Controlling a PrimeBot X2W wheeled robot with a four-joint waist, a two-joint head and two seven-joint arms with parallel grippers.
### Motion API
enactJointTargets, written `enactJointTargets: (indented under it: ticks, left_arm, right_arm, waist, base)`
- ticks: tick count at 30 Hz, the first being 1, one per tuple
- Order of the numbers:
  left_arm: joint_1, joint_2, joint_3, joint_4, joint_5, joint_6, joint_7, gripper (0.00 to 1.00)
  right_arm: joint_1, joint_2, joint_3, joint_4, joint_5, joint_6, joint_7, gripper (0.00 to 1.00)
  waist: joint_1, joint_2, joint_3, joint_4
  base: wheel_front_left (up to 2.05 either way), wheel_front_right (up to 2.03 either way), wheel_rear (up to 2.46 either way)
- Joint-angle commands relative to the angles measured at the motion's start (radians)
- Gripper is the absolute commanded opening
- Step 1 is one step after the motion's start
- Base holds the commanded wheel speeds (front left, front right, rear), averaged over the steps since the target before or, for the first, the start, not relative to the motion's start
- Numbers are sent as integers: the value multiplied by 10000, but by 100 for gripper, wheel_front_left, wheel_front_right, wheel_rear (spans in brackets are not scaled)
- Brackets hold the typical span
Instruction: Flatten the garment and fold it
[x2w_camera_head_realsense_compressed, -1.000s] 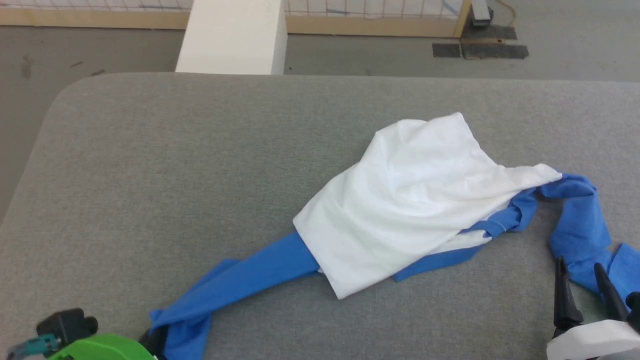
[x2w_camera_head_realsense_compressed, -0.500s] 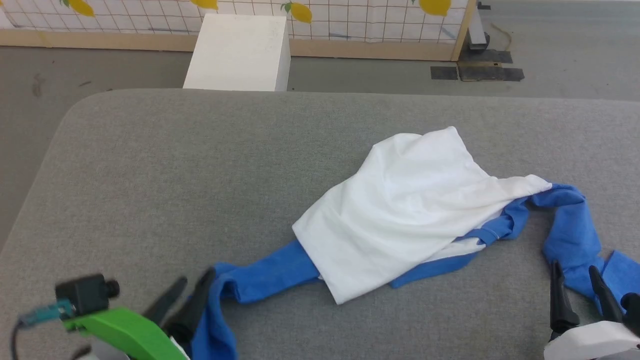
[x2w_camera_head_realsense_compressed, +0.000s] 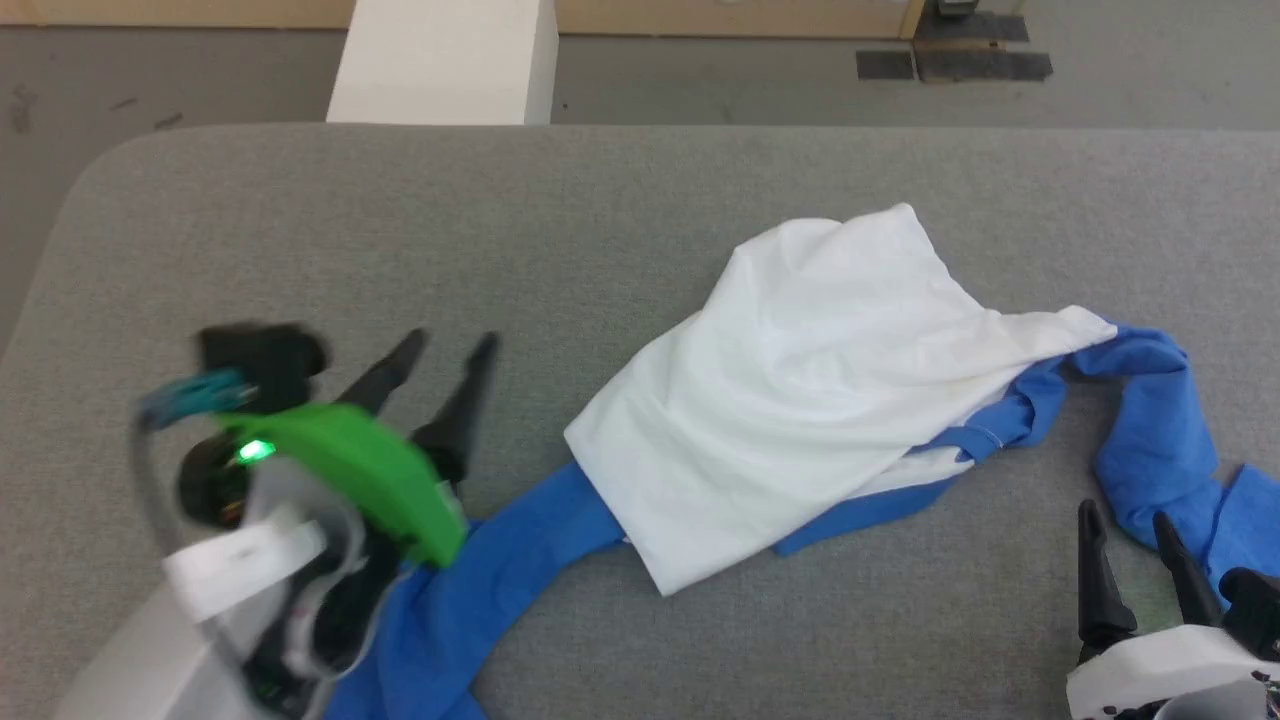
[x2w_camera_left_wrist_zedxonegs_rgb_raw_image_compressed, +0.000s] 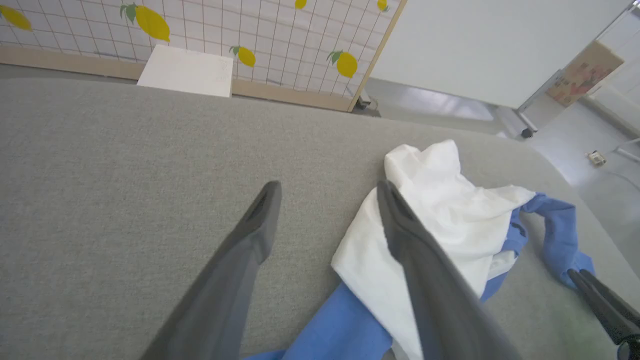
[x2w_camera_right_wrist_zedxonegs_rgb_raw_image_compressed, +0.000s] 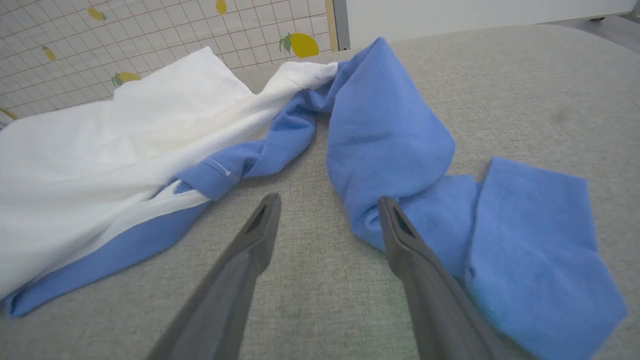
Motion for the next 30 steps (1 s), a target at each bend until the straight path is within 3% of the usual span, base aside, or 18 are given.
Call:
enactJointTargets:
  ticks: [1, 9, 16, 17, 18, 25, 30]
  left_arm:
    - [-619, -314, -365, 433, 341, -13, 223, 100]
    - [-2655, -2207, -2298, 3731, 811, -250, 1952, 100]
    - [-3269, -2785, -2732, 5416, 709, -508, 2596, 100]
    - [-3334, -2818, -2743, 5601, 729, -532, 2573, 30]
    - [-3386, -2831, -2743, 5748, 782, -514, 2514, 0]
    - [-3549, -3000, -2670, 6142, 983, -817, 1629, 0]
    - [-3665, -2822, -2230, 5214, 930, -889, 1015, 0]
  right_arm:
    - [-205, -1, 43, 32, 60, -13, -73, 100]
    - [-484, -1, 67, 56, -63, -13, -114, 100]
    - [-567, -1, -80, -178, -172, -13, -55, 100]
    - [-566, -1, -84, -199, -181, -13, -46, 100]
    - [-563, -1, -82, -213, -186, -13, -39, 100]
    - [-421, -1, -91, -240, -220, -13, 41, 100]
    - [-297, -1, -123, -302, -207, -13, 69, 100]
  waist:
    - [0, 0, 329, -170]
    - [0, 0, 842, -445]
    - [0, 0, 1128, -590]
    - [0, 0, 1140, -604]
    - [0, 0, 1143, -614]
    - [0, 0, 872, -537]
    - [0, 0, 647, -434]
  base:
    - [0, 0, 0]
    - [0, 0, 0]
    - [0, 0, 0]
    - [0, 0, 0]
    - [0, 0, 0]
    - [0, 0, 0]
    - [0, 0, 0]
